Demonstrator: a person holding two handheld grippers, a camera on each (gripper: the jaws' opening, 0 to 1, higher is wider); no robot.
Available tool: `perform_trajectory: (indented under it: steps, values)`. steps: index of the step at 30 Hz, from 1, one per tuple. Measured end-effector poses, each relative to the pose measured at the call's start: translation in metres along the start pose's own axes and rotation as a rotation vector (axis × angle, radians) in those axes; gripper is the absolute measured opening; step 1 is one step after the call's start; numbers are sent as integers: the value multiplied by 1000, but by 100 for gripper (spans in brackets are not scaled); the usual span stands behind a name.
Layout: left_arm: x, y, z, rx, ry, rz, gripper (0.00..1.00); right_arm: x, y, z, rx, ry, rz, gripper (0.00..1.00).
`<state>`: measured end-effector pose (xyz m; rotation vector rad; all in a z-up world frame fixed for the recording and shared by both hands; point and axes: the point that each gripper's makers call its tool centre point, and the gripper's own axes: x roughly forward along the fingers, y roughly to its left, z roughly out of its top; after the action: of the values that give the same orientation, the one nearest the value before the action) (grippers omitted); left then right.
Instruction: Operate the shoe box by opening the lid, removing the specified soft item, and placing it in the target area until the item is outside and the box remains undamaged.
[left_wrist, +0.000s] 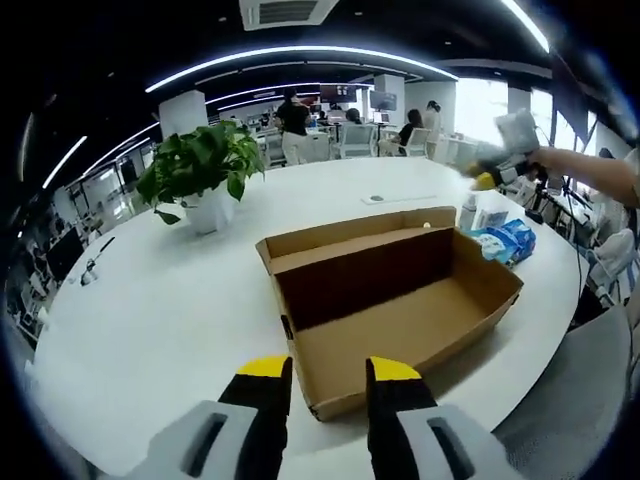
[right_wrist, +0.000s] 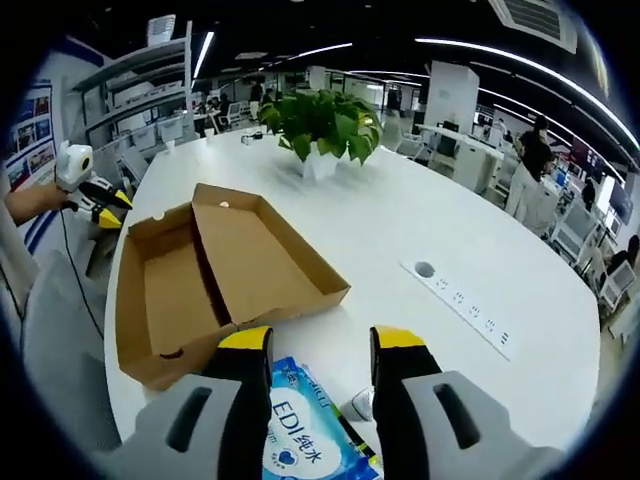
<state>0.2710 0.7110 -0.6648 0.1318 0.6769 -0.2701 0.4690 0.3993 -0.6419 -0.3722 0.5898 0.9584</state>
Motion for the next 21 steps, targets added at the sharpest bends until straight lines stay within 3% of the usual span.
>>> perform_trajectory:
  steps: [13,21]
  values:
    - [16,16,-29,-33,130,63,18,36,5,-3,44,56,49,33]
    - [27,19,-32,-140,154,65,8,54,8,-3,94,60,66,33]
